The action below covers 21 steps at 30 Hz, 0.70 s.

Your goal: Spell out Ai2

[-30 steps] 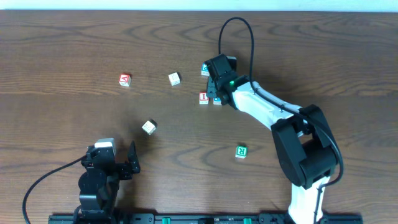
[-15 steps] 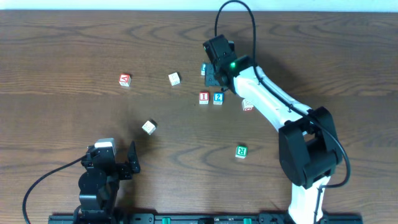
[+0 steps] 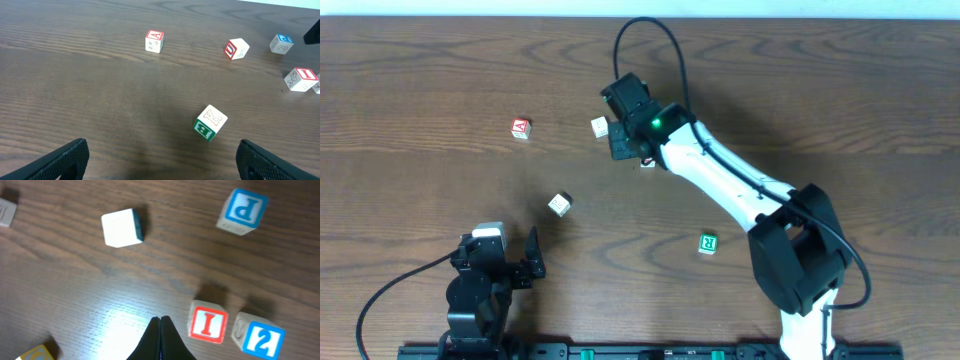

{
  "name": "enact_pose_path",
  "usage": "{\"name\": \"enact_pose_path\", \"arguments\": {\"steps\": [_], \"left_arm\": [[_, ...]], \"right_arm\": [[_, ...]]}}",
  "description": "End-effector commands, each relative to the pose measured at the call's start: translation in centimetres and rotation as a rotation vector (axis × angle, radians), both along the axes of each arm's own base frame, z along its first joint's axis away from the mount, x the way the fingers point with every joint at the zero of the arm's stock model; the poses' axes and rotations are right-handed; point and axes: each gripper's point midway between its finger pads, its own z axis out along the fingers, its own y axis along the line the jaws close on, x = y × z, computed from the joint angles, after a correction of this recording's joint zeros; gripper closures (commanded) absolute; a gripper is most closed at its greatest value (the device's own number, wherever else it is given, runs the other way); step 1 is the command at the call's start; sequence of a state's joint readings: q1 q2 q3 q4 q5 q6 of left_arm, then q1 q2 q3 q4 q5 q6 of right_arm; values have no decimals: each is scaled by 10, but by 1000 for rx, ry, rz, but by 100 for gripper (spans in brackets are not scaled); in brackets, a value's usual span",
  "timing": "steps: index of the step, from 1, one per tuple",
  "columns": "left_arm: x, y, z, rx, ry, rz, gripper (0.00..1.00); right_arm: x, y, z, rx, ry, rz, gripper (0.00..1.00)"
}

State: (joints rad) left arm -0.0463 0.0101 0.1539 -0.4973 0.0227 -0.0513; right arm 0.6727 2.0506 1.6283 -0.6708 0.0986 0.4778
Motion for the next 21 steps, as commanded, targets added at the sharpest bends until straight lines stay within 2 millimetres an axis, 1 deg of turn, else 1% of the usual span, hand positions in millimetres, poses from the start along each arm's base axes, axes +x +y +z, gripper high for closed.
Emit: {"name": "enact_pose_path", "arguments": {"steps": [1, 3, 6, 8, 14, 21], "left_arm": [[0, 1, -6, 2, 10, 1, 5], [0, 1, -6, 2, 10, 1, 5], [0, 1, -6, 2, 10, 1, 5], [0, 1, -6, 2, 10, 1, 5], [0, 1, -6, 2, 10, 1, 5], [0, 1, -6, 2, 10, 1, 5]], "right_arm": [[0, 3, -7, -47, -14, 12, 98], [-3, 3, -16, -67, -1, 14, 98], [-8, 1, -35, -101, 37, 17, 98], [-9, 0, -40, -109, 47, 17, 98], [-6, 0, -39, -109, 35, 14, 98], [-6, -1, -49, -125, 44, 12, 98]]}}
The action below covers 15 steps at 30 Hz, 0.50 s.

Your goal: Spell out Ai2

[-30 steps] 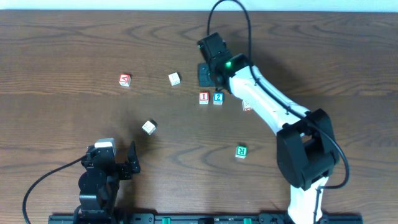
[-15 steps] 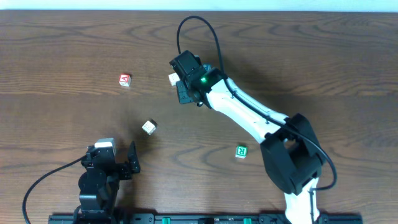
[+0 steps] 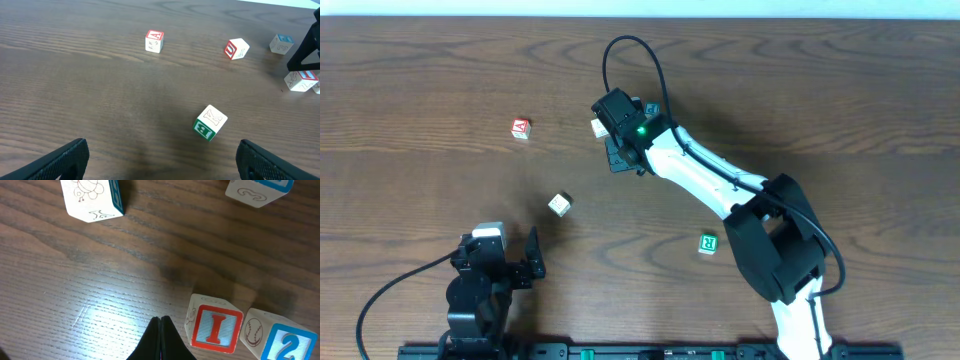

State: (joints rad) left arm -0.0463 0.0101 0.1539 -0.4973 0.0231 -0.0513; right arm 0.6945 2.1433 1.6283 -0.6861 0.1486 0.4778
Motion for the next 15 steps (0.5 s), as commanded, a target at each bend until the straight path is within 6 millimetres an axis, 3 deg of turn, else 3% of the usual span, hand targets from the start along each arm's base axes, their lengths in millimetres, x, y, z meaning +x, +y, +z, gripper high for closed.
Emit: {"name": "enact_pose_path", "arguments": {"steps": [1, 15], "left_arm": [[0, 1, -6, 2, 10, 1, 5], [0, 1, -6, 2, 10, 1, 5]], "right_arm": [[2, 2, -7, -25, -7, 12, 98], [3, -5, -22, -68, 4, 3, 99]]}}
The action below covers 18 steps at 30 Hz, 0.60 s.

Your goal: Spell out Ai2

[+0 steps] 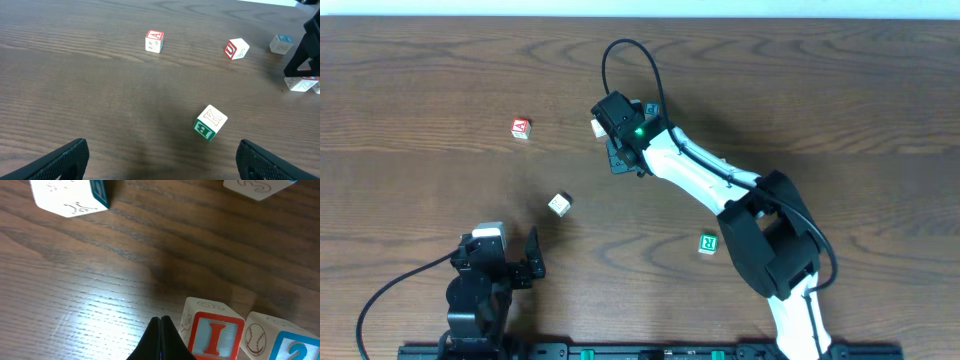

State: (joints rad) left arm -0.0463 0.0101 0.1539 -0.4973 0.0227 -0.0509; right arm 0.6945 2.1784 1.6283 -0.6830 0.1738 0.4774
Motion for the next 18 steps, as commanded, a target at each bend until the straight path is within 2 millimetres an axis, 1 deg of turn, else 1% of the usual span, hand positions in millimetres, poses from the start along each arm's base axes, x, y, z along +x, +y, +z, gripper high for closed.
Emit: {"name": "enact_pose_path", "arguments": {"steps": [1, 18], "left_arm": [[0, 1, -6, 2, 10, 1, 5], [0, 1, -6, 2, 10, 1, 5]], "right_arm": [[2, -1, -6, -30, -6, 11, 99], [8, -19, -7, -72, -7, -18, 98]]}}
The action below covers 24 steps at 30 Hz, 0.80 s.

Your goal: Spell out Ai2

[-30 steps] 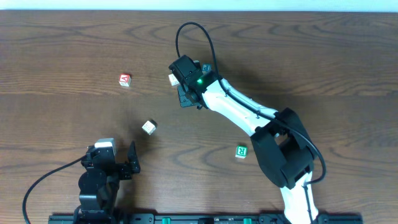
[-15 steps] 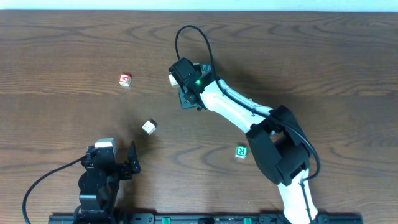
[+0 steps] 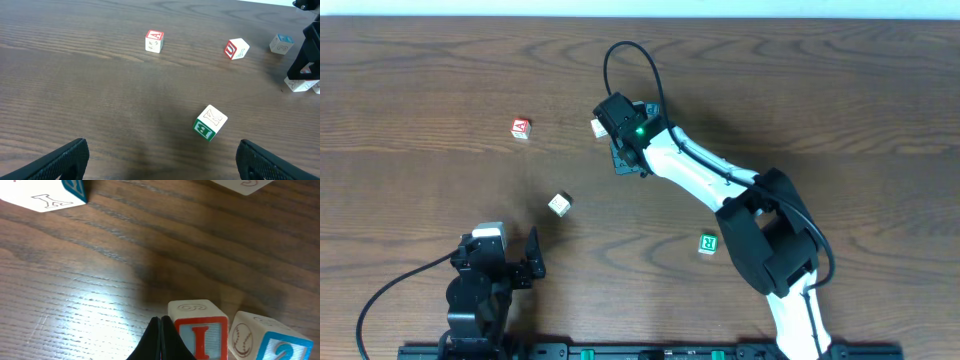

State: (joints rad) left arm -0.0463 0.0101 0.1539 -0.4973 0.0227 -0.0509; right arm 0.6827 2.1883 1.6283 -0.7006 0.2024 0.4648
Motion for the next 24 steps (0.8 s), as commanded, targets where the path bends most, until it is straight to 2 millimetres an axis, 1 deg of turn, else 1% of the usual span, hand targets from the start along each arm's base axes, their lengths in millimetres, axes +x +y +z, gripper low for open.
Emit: {"name": "enact_pose_path", "arguments": {"steps": [1, 11, 19, 24], "left_arm": [[0, 1, -6, 2, 10, 1, 5], [0, 1, -6, 2, 10, 1, 5], [0, 1, -6, 2, 10, 1, 5], [0, 1, -6, 2, 10, 1, 5]], "right_arm": [[6, -8, -2, -33, -11, -10, 99], [8, -13, -2, -38, -9, -20, 98], [12, -9, -1, -16, -26, -42, 98], [15, -14, 1, -32, -43, -66, 98]]}}
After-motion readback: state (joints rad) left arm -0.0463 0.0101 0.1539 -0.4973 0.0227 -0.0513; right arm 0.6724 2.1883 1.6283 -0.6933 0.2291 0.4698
